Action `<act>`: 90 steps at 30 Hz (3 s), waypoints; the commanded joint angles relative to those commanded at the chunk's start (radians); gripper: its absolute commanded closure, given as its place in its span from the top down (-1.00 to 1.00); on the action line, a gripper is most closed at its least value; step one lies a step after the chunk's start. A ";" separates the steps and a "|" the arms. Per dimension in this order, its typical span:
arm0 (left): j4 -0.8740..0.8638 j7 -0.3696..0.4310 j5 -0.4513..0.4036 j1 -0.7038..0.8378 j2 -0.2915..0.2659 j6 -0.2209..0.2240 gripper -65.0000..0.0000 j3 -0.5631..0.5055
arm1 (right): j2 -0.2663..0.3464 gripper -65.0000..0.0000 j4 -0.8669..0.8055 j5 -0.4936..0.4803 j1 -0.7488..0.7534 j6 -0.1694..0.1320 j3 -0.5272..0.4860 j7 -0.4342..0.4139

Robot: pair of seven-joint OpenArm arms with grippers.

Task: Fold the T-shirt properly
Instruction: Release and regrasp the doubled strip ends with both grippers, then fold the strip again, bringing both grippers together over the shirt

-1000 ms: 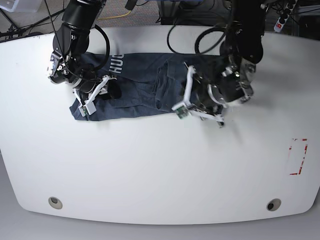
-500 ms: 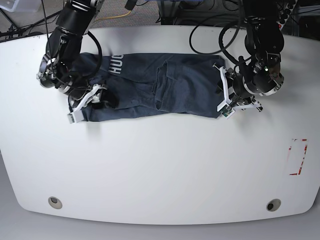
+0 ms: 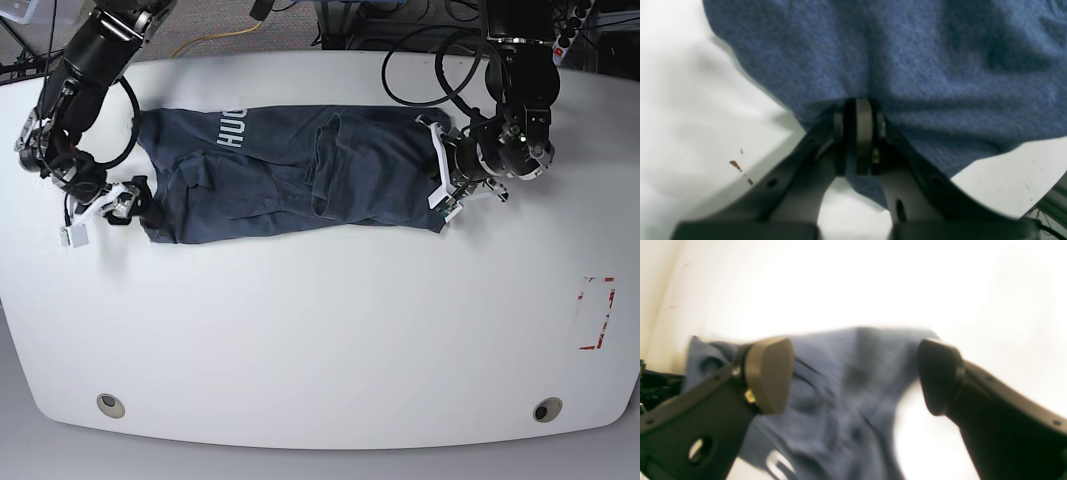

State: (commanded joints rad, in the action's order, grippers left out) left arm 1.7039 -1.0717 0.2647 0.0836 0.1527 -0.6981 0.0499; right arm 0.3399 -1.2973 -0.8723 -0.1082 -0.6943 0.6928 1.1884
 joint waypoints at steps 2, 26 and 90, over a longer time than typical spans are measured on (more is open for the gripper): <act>0.002 0.000 0.000 0.000 0.000 0.000 -0.93 0.000 | 0.011 0.73 0.031 0.000 0.000 -0.004 -0.003 0.000; 0.000 0.000 0.000 -0.006 0.005 0.000 -0.93 0.000 | -0.198 0.55 -0.121 0.005 0.121 0.000 -0.117 0.029; -0.138 0.124 0.201 -0.071 -0.172 0.044 -0.65 0.077 | -0.354 0.55 -0.494 0.132 0.043 0.064 -0.674 -0.078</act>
State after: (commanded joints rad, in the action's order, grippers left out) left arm 1.5658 -0.9475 0.4657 0.0130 -0.0192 -0.6544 0.1266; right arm -0.0146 -1.7914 -0.7403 -0.0652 -0.6299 0.0192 1.1101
